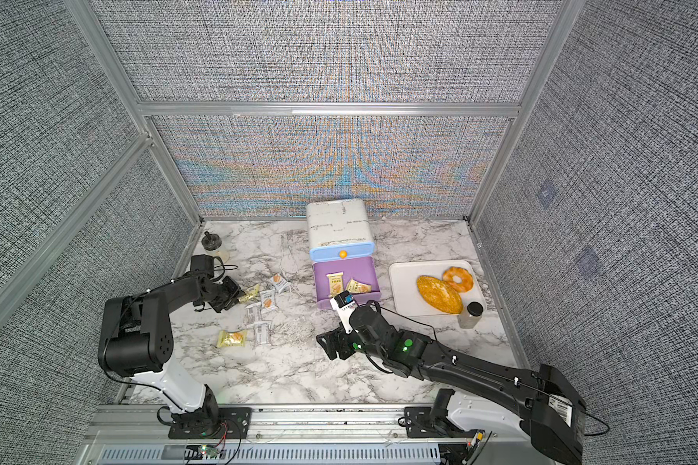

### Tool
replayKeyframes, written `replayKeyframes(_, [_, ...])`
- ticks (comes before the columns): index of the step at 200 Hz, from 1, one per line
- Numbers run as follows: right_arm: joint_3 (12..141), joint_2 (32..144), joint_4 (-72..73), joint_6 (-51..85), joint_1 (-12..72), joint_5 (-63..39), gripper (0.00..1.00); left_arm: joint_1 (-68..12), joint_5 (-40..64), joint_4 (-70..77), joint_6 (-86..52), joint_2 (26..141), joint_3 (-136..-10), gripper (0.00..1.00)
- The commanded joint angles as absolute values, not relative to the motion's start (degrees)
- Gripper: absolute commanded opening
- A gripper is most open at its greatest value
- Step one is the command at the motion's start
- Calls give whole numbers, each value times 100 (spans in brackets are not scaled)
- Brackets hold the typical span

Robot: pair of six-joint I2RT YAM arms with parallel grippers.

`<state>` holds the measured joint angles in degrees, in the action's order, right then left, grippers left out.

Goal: Place the cookies into the drawer by color
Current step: Pick up the cookie at the center of the board, then place the cookie in the drawer.

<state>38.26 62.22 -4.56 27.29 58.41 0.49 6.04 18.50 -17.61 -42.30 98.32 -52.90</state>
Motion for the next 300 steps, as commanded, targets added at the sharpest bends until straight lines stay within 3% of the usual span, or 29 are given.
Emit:
replayKeyframes(1, [3797, 6192, -510, 2777, 5843, 51, 86, 606, 1745, -1808, -4141, 9668, -5232, 26])
replayKeyframes(42, [3744, 6161, -466, 2812, 5839, 29, 86, 606, 1667, -2086, -3995, 9345, -5272, 0])
replayKeyframes(111, [3578, 5863, -517, 2951, 5844, 388, 86, 320, 1922, -2507, -4020, 7976, -5043, 0])
replayKeyframes(121, [3527, 5770, -564, 3064, 5815, 625, 88, 121, 1845, -2589, -4088, 7637, -5011, 0])
replayKeyframes(136, [3439, 5634, -680, 3239, 5740, 958, 99, -182, 1736, -2725, -4226, 7147, -4995, 0])
replayKeyframes(194, [2933, 4871, -1285, 4257, 5175, 2072, 99, -1951, 963, -2755, -4896, 5920, -5148, 0])
replayKeyframes(242, [2749, 4307, -1810, 4869, 5004, 2895, 99, -3463, 172, -2637, -5010, 6476, -5823, 0])
replayKeyframes(300, [2810, 4495, -2038, 4968, 4905, 2960, 99, -4720, -279, -2295, -4813, 8384, -7114, 0])
